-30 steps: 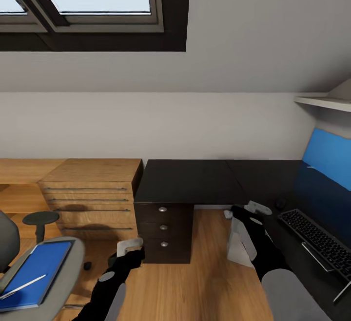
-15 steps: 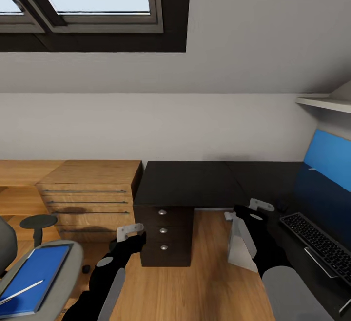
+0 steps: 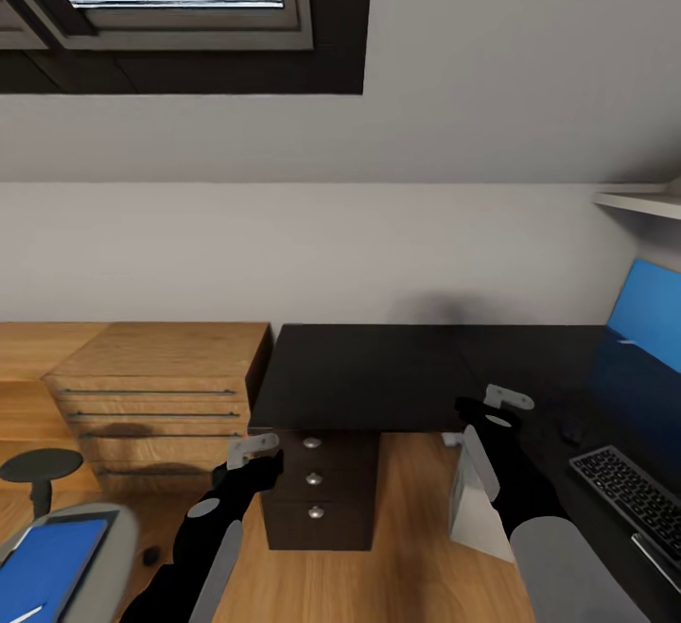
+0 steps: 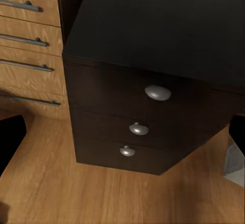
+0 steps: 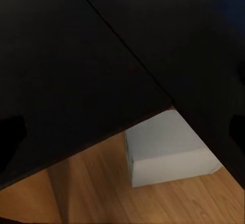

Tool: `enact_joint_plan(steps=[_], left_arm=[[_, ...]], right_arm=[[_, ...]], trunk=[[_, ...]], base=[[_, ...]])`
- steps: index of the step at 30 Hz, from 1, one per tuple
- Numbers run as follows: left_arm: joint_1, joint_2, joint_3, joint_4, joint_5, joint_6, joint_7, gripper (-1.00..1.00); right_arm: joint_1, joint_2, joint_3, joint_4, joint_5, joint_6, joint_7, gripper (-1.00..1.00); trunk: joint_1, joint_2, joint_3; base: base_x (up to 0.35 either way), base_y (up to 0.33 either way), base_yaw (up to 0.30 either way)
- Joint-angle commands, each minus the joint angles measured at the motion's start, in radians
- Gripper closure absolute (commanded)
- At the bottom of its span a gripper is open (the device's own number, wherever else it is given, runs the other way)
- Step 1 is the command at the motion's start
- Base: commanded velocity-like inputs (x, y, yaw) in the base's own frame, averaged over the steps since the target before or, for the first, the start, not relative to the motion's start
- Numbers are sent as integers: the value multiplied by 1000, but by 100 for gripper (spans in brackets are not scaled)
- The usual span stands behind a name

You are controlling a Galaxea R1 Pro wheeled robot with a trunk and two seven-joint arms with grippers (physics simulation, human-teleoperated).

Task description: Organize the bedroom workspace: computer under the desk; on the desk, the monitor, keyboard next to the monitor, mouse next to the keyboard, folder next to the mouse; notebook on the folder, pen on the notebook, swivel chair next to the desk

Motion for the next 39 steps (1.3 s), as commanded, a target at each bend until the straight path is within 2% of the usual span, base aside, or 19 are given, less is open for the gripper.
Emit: enact_joint_plan(steps=[1,29,39], left_arm=[[-1,0,-2,-1,10,3,10,-100],[-1,0,-2,1,10,1,12,-100],[-1,2,3,-14,14,1,10,-100]], right_arm=[[-1,0,-1,-2,-7,3,-4,-100],[-1,-1,-3,-1,-5,3,-7,-100],[-1,-14,-3,0,-5,4,-5,-100]], trunk=[[1,-1,-1],[1,-1,-3],[1,-1,-3]], base=[[322,-25,0],[322,-82,-1],[185,-27,-134]])
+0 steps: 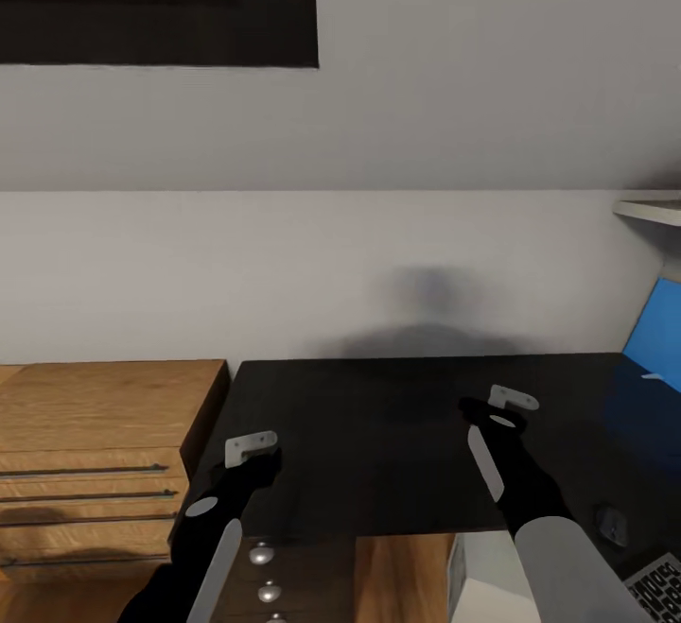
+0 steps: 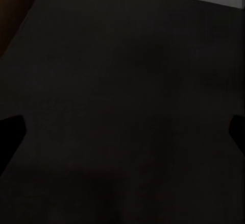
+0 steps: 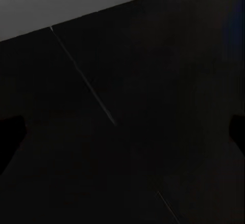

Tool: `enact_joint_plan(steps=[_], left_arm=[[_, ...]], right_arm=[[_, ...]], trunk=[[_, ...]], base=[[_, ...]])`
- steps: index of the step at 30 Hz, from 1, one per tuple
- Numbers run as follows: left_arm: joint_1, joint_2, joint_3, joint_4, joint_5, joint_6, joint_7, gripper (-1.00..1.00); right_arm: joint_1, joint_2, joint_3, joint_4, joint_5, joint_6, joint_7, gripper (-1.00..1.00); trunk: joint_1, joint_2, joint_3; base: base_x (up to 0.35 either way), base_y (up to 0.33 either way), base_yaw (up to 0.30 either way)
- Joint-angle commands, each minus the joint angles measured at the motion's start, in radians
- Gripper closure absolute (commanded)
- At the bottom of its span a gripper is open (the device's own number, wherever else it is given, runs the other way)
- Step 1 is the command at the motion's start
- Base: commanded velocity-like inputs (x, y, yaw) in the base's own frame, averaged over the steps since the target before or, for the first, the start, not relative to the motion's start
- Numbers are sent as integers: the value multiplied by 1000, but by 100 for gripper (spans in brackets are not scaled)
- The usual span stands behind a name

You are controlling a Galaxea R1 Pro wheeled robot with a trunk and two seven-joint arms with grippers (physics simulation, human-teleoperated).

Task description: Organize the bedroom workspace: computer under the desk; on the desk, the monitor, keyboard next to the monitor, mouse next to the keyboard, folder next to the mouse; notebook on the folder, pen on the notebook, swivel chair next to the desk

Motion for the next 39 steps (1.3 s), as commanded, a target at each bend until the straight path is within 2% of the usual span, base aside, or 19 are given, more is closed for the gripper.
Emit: enact_joint_plan(steps=[1,3,5,7,8,11,12,16,23,24,26,27,34,35,36,39], left_arm=[[-1,0,-1,-6,11,3,9,-100],[-1,0,0,-13,11,3,9,-100],[-1,1,4,-22,12,3,8,-100],[-1,0,14,-30,13,4,8,-100],[-1,0,16,-32,13,4,8,-100],[-1,0,24,-50,14,4,7,-100],[-1,0,25,-60,14,4,7,-100],[-1,1,28,-97,14,6,6,-100],[-1,0,27,-107,17,5,4,-100],[-1,-1,26,-108,17,5,3,-100],[-1,-1,27,-108,17,5,3,-100],[-1,-1,27,-108,17,5,3,-100],[-1,0,27,-110,17,5,2,-100],[-1,0,27,-119,17,5,1,-100],[-1,0,27,-142,19,8,0,-100],[0,0,27,-160,28,9,-1,-100]], right_arm=[[-1,-2,-1,0,-7,2,-4,-100],[-1,-15,-3,6,-8,3,-3,-100],[-1,-41,-5,24,-11,3,-3,-100],[-2,-90,-12,57,-21,4,-2,-100],[-3,-104,-15,76,-27,4,-1,-100],[-25,-176,-32,207,-76,3,2,-100],[-59,-203,-35,274,-98,3,3,-100],[-123,-245,-39,381,-119,4,4,-100],[-142,-304,-41,461,-129,3,13,-100],[-143,-321,-43,471,-150,4,39,-100],[-143,-332,-44,475,-164,4,55,-100],[-143,-353,-47,511,-177,6,85,-100],[-143,-385,-58,531,-198,13,140,-100],[-143,-396,-62,536,-213,20,153,-100],[-143,-404,-64,542,-229,50,162,-100],[-143,-408,-66,544,-237,103,166,-100]], trunk=[[0,-1,-1],[0,-1,-1],[0,-1,-1],[0,-1,-1],[0,-1,-1],[0,-1,-1],[0,-1,-1],[0,-1,-1],[0,-1,-1],[0,-1,-1],[0,-1,-1],[0,-1,-1],[0,-1,-1],[0,-1,-1],[0,-1,-1],[0,-1,-1]], base=[[19,-2,-20],[11,-1,-12],[6,-1,-6],[3,0,-3],[2,0,-2],[0,0,0],[0,0,0],[0,0,0],[0,0,0],[0,0,0],[0,0,0],[0,0,0],[0,0,0],[0,0,0],[0,0,0],[0,0,0]])
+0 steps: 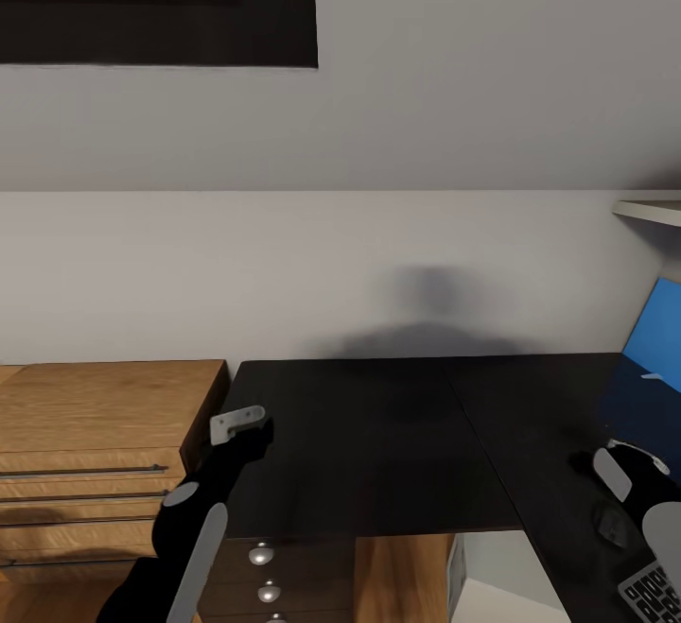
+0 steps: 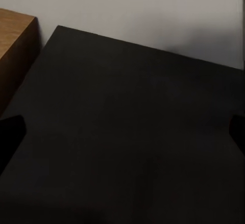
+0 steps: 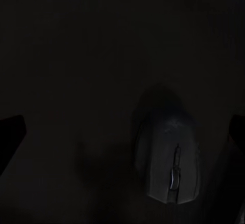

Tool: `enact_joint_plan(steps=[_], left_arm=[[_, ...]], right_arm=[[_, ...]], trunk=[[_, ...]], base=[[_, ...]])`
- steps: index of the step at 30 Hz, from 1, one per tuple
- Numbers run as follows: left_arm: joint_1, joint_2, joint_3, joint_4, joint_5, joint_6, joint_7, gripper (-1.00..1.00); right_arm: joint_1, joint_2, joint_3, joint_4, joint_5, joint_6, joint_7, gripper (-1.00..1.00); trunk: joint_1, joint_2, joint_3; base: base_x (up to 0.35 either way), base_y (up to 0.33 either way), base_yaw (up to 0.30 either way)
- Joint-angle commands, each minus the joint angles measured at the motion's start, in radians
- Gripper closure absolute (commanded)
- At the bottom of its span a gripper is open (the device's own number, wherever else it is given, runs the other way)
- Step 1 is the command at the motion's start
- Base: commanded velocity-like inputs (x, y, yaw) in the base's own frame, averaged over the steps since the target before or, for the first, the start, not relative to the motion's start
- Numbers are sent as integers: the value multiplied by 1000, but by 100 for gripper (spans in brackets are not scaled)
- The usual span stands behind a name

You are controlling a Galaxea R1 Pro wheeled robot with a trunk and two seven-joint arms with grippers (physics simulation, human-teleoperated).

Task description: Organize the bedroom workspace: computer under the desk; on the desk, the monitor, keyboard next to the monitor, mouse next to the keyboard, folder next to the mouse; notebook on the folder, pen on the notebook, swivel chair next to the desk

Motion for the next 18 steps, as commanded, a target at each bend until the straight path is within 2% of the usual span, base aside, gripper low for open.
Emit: enact_joint_plan(steps=[1,3,7,12,15,18], left_arm=[[-1,0,-1,-4,14,3,9,-100],[-1,0,-1,-10,33,5,9,-100],[-1,0,-1,-13,51,5,9,-100],[-1,0,0,-14,59,6,10,-100],[-1,0,-1,-14,60,6,10,-100],[-1,0,-1,-14,60,6,10,-100]], right_arm=[[0,-1,0,-2,-12,17,-6,-100],[0,-4,-1,-1,-17,57,-5,-100],[0,-15,-1,-1,-32,78,-6,-100],[0,-59,-1,0,-112,87,-9,-100],[0,-75,-1,0,-138,87,-9,-100],[0,-78,0,-2,-146,86,-5,-100]], trunk=[[0,-1,-1],[0,-1,-1],[0,-1,-1],[15,-29,-14],[27,-50,-23],[38,-71,-33]], base=[[0,0,0],[0,0,0],[0,0,0],[0,0,0],[0,0,0],[0,0,0]])
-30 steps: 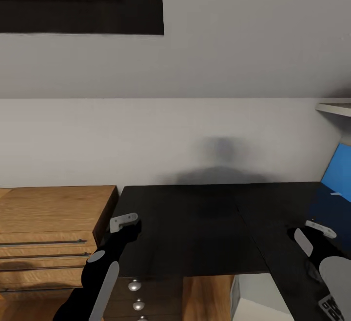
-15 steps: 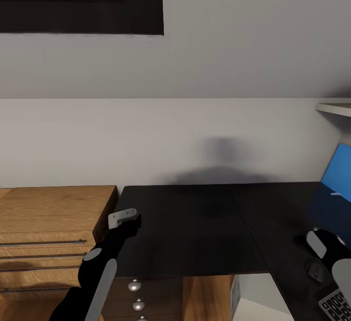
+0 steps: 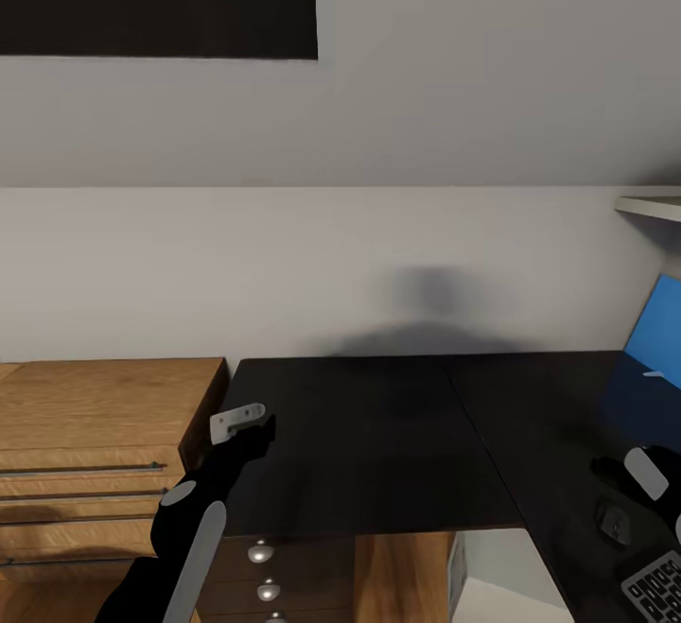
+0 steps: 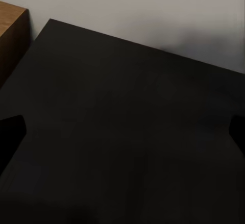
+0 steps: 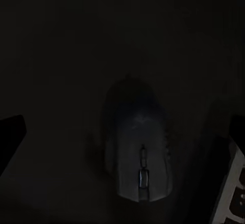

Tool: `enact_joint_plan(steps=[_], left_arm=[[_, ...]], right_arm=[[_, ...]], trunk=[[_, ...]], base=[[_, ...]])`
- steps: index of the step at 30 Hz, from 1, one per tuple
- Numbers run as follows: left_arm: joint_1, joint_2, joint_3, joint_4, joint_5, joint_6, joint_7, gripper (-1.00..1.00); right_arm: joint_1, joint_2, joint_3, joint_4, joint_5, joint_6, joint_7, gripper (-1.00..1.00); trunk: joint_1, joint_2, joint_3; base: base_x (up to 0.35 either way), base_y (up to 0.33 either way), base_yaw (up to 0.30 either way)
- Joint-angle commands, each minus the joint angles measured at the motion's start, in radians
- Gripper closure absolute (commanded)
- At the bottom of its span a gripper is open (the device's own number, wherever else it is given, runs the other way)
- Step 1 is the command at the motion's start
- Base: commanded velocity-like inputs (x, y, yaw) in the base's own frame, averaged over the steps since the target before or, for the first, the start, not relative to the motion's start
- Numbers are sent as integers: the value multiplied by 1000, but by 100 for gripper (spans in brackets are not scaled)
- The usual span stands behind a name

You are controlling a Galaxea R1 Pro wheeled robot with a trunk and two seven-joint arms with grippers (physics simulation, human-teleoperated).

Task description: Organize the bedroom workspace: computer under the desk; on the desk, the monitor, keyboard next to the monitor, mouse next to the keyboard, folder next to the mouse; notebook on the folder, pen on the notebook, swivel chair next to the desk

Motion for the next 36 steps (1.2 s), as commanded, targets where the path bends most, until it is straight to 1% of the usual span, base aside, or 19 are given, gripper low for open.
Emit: enact_joint_plan(steps=[1,9,11,14,16,17,18,20,21,22,23,25,26,27,28,29,30,33,36], left_arm=[[-1,0,-1,-1,11,3,9,-100],[-1,-2,-5,2,11,8,12,-100],[-1,-3,-8,4,10,28,13,-100],[0,-16,-13,5,12,143,14,-100],[-2,-50,-15,5,19,223,15,-100],[-7,-59,-15,5,22,242,15,-100],[-30,-67,-13,7,34,277,16,-100],[-96,-67,-10,19,75,331,18,-100],[-150,-67,-8,38,126,367,18,-100],[-177,-67,-8,50,159,384,19,-100],[-227,-67,-7,75,236,412,20,-100],[-272,-67,-7,104,326,430,20,-100],[-313,-67,-6,132,425,441,21,-100],[-331,-67,-6,144,475,445,21,-100],[-373,-67,-6,164,618,453,22,-100],[-382,-67,-6,167,662,455,22,-100],[-396,-67,-5,167,736,457,23,-100],[-410,-67,-6,166,825,459,21,-100],[-416,-67,-6,178,866,463,15,-100]], right_arm=[[0,0,-1,-4,-11,2,-7,-100],[0,1,1,-12,-14,-6,3,-100],[0,0,1,-12,-14,-6,3,-100],[0,1,1,-12,-13,-6,4,-100],[0,2,1,-12,-13,-7,3,-100],[0,2,1,-12,-13,-7,3,-100],[0,2,1,-12,-13,-8,3,-100],[0,3,1,-11,-13,-10,2,-100],[0,4,0,-11,-14,-13,2,-100],[0,4,0,-11,-14,-14,2,-100],[0,4,0,-11,-14,-18,2,-100],[0,5,0,-11,-14,-21,2,-100],[0,5,-1,-11,-14,-23,2,-100],[0,6,-1,-11,-14,-24,2,-100],[0,6,-1,-11,-14,-27,2,-100],[0,7,-1,-11,-14,-29,2,-100],[0,7,-1,-11,-14,-34,2,-100],[0,7,-1,-11,-14,-47,2,-100],[0,9,-1,-10,-15,-68,2,-100]], trunk=[[4,-8,-5],[35,-64,-30],[42,-78,-36],[54,-99,-45],[62,-113,-52],[65,-120,-55],[69,-127,-58],[77,-141,-64],[81,-148,-67],[85,-155,-70],[88,-162,-73],[96,-176,-80],[100,-183,-83],[104,-190,-86],[108,-197,-89],[111,-204,-92],[115,-211,-95],[123,-225,-102],[123,-225,-102]], base=[[0,0,0],[0,0,0],[0,0,0],[0,0,0],[0,0,0],[0,0,0],[0,0,0],[0,0,0],[0,0,0],[0,0,0],[0,0,0],[0,0,0],[0,0,0],[0,0,0],[0,0,0],[0,0,0],[0,0,0],[0,0,0],[0,0,0]])
